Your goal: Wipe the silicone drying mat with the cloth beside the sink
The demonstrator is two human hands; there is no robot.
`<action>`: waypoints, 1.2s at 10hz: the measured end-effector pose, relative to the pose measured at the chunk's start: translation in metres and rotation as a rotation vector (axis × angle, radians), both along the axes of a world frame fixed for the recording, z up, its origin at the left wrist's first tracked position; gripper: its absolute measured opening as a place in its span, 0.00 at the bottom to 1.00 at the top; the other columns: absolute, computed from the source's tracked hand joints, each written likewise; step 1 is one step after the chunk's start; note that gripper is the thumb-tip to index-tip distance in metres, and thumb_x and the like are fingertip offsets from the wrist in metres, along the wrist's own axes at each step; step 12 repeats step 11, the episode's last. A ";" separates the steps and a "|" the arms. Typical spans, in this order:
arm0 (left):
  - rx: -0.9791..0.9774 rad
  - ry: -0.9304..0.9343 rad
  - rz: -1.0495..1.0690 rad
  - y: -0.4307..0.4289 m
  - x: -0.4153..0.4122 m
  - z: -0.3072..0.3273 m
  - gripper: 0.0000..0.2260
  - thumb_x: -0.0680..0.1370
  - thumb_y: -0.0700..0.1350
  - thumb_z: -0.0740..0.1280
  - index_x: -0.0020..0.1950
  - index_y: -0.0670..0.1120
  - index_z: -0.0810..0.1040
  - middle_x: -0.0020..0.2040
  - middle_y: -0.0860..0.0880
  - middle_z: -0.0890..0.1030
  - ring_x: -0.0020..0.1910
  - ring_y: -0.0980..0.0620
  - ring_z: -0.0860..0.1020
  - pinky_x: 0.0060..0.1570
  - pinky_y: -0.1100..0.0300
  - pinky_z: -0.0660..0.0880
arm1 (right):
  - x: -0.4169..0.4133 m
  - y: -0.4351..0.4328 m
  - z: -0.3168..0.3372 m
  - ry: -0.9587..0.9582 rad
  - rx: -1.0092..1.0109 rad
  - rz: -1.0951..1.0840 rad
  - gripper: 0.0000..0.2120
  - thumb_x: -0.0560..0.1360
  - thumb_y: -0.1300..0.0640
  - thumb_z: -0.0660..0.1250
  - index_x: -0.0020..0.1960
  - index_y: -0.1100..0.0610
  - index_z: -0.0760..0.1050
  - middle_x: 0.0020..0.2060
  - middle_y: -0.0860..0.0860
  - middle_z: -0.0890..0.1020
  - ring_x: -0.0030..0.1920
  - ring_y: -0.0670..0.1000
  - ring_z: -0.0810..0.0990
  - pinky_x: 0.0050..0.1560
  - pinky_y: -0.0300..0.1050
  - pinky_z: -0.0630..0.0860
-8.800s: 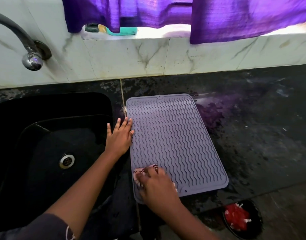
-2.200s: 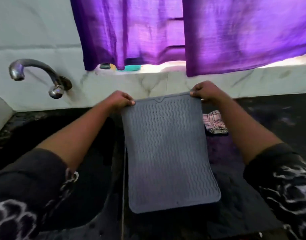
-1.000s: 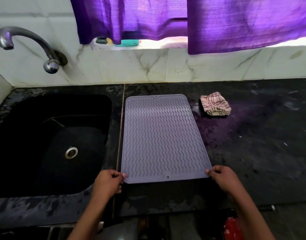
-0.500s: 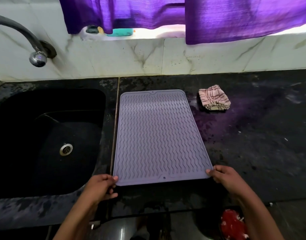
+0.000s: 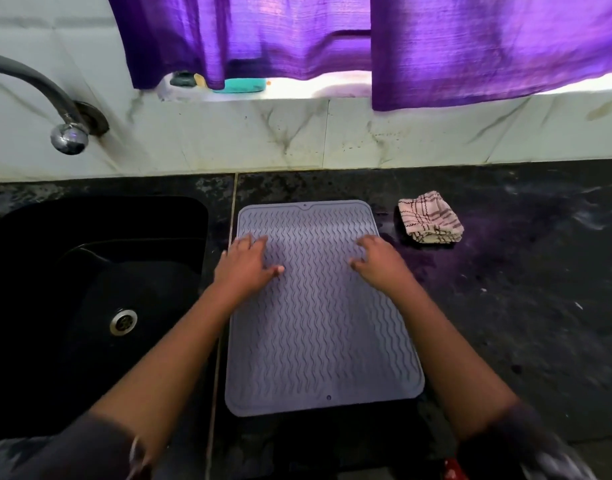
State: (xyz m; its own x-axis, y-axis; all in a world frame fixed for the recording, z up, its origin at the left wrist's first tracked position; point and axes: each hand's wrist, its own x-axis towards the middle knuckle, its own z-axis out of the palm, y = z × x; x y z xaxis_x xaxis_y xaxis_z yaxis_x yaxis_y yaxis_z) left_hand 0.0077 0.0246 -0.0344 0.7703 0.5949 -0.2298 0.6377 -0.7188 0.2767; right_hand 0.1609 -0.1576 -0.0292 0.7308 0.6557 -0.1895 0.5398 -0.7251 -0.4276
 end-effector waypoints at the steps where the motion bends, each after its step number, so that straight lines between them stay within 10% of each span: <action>1: -0.025 0.126 -0.042 0.029 0.047 -0.031 0.39 0.74 0.68 0.57 0.78 0.54 0.42 0.78 0.44 0.40 0.77 0.43 0.40 0.74 0.45 0.42 | 0.039 0.050 -0.025 0.021 -0.154 0.103 0.35 0.77 0.42 0.58 0.77 0.55 0.48 0.77 0.56 0.44 0.76 0.56 0.44 0.73 0.56 0.45; 4: -0.116 0.246 -0.050 0.044 0.071 -0.029 0.45 0.70 0.70 0.62 0.77 0.54 0.41 0.78 0.43 0.38 0.77 0.42 0.40 0.75 0.44 0.44 | 0.064 0.077 -0.031 0.087 -0.404 0.098 0.42 0.75 0.38 0.59 0.77 0.53 0.40 0.76 0.54 0.39 0.76 0.55 0.40 0.74 0.58 0.46; 7: -0.142 0.225 -0.068 -0.098 -0.072 -0.041 0.42 0.73 0.69 0.56 0.74 0.59 0.30 0.71 0.48 0.24 0.73 0.45 0.29 0.70 0.47 0.33 | -0.109 -0.069 -0.044 0.059 -0.283 0.036 0.38 0.77 0.37 0.54 0.76 0.50 0.37 0.75 0.54 0.36 0.75 0.57 0.35 0.73 0.57 0.41; 12: -0.197 0.117 -0.089 -0.110 -0.099 -0.049 0.38 0.74 0.70 0.53 0.73 0.61 0.32 0.72 0.49 0.25 0.70 0.48 0.25 0.70 0.48 0.30 | -0.129 -0.089 -0.048 -0.004 -0.291 0.018 0.35 0.77 0.36 0.49 0.76 0.49 0.39 0.76 0.55 0.38 0.75 0.59 0.37 0.72 0.59 0.42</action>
